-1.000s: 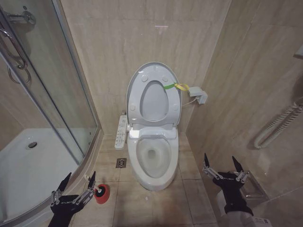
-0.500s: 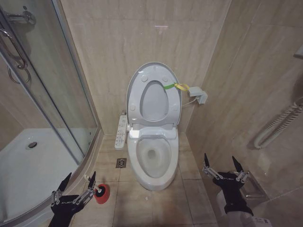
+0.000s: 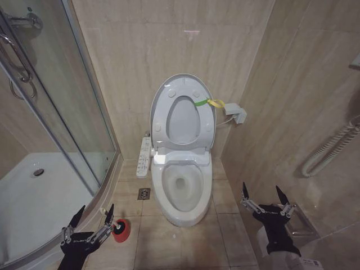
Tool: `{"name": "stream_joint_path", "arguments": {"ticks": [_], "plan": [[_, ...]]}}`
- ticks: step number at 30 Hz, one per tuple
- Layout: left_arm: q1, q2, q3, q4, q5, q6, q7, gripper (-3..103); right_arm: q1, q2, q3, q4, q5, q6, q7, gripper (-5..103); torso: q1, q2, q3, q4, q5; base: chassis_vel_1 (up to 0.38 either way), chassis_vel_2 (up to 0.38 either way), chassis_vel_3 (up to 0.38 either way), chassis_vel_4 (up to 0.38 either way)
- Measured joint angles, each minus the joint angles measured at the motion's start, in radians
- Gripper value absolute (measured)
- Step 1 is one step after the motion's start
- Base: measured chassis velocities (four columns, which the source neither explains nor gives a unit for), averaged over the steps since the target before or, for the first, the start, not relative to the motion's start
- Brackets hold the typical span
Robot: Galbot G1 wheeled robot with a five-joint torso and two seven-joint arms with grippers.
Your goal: Open the toilet lid, clean the toilet bowl with a toilet brush, close the toilet lid, and flush.
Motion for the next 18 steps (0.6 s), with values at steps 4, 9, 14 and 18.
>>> {"name": "stream_joint_path", "arguments": {"ticks": [4,9,14,18], "plan": [[0.000,0.000,0.000,0.000,0.000,0.000,0.000,92,0.000,0.000,0.000,0.000,0.000,0.000,0.000,100,0.000,0.000,0.000,0.0000,0.0000,0.000,0.000,0.000,0.000],[0.000,0.000,0.000,0.001,0.000,0.000,0.000,92,0.000,0.000,0.000,0.000,0.000,0.000,0.000,100,0.000,0.000,0.000,0.0000,0.0000,0.000,0.000,0.000,0.000],[0.000,0.000,0.000,0.001,0.000,0.000,0.000,92,0.000,0.000,0.000,0.000,0.000,0.000,0.000,100,0.000,0.000,0.000,0.0000,0.0000,0.000,0.000,0.000,0.000],[0.000,0.000,0.000,0.001,0.000,0.000,0.000,92,0.000,0.000,0.000,0.000,0.000,0.000,0.000,100,0.000,0.000,0.000,0.0000,0.0000,0.000,0.000,0.000,0.000]]}}
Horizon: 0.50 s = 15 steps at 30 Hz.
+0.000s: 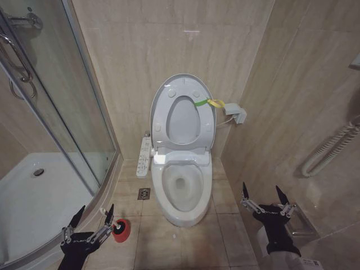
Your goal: Open the toilet lid, clean the toilet bowl with a toilet brush, close the toilet lid, and flush.
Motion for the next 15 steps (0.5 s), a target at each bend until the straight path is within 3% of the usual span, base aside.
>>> {"name": "stream_joint_path", "arguments": {"ticks": [15], "plan": [[0.000,0.000,0.000,0.000,0.000,0.000,0.000,92,0.000,0.000,0.000,0.000,0.000,0.000,0.000,100,0.000,0.000,0.000,0.0000,0.0000,0.000,0.000,0.000,0.000]]}}
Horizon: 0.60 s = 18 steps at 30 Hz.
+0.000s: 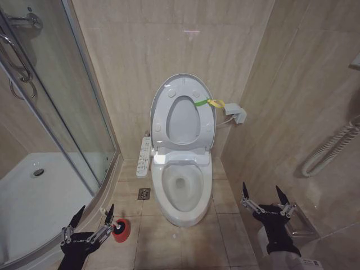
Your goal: Open the toilet lid, clean the toilet bowl with a toilet brush, close the toilet lid, and flush.
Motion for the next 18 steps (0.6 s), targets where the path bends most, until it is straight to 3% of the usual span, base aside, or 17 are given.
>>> {"name": "stream_joint_path", "arguments": {"ticks": [18], "plan": [[0.000,0.000,0.000,0.000,0.000,0.000,0.000,92,0.000,0.000,0.000,0.000,0.000,0.000,0.000,100,0.000,0.000,0.000,0.0000,0.0000,0.000,0.000,0.000,0.000]]}}
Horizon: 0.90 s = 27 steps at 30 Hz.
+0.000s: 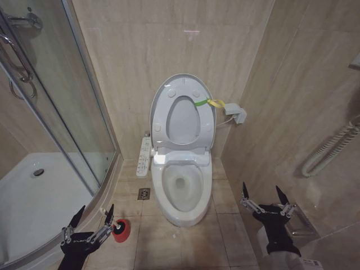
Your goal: Open the toilet lid, clean the toilet bowl with a toilet brush, close the toilet lid, and flush.
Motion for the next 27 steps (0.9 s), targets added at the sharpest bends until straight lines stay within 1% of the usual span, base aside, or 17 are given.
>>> {"name": "stream_joint_path", "arguments": {"ticks": [27], "plan": [[0.000,0.000,0.000,0.000,0.000,0.000,0.000,92,0.000,0.000,0.000,0.000,0.000,0.000,0.000,100,0.000,0.000,0.000,0.0000,0.0000,0.000,0.000,0.000,0.000]]}}
